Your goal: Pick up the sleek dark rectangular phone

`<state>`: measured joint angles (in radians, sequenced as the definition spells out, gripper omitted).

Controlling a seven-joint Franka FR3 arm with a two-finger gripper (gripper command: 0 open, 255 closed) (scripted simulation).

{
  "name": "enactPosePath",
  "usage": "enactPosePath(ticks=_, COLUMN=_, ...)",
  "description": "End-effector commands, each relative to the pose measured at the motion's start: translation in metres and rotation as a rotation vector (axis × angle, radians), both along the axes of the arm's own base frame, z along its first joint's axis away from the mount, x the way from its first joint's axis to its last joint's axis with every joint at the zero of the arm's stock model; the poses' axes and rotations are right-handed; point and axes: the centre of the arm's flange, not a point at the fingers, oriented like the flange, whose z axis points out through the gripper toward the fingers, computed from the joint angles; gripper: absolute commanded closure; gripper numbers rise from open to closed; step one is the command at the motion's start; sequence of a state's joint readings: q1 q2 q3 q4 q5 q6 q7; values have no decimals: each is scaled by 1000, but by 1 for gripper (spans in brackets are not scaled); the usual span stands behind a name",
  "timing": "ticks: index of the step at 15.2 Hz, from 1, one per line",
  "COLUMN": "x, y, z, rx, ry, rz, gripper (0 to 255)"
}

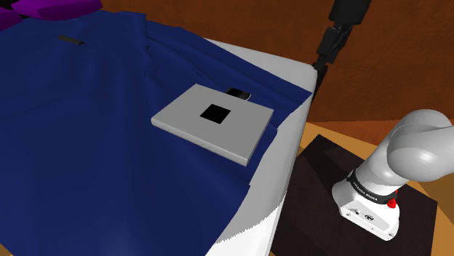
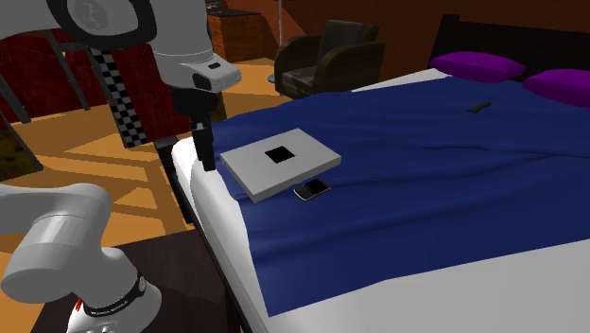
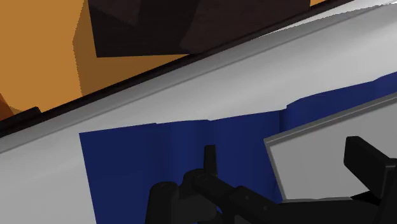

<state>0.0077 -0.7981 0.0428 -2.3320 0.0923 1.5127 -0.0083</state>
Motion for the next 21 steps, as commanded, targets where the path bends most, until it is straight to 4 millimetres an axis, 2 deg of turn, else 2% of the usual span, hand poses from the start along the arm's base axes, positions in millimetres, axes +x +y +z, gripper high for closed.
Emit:
enactPosePath(ticks=1, x=0, y=0, z=0, rx=0, ry=0, rz=0, gripper=0)
enactPosePath(ticks=21, x=206, y=48, z=-153, rx=-44, ry=-32, rz=29, gripper=0)
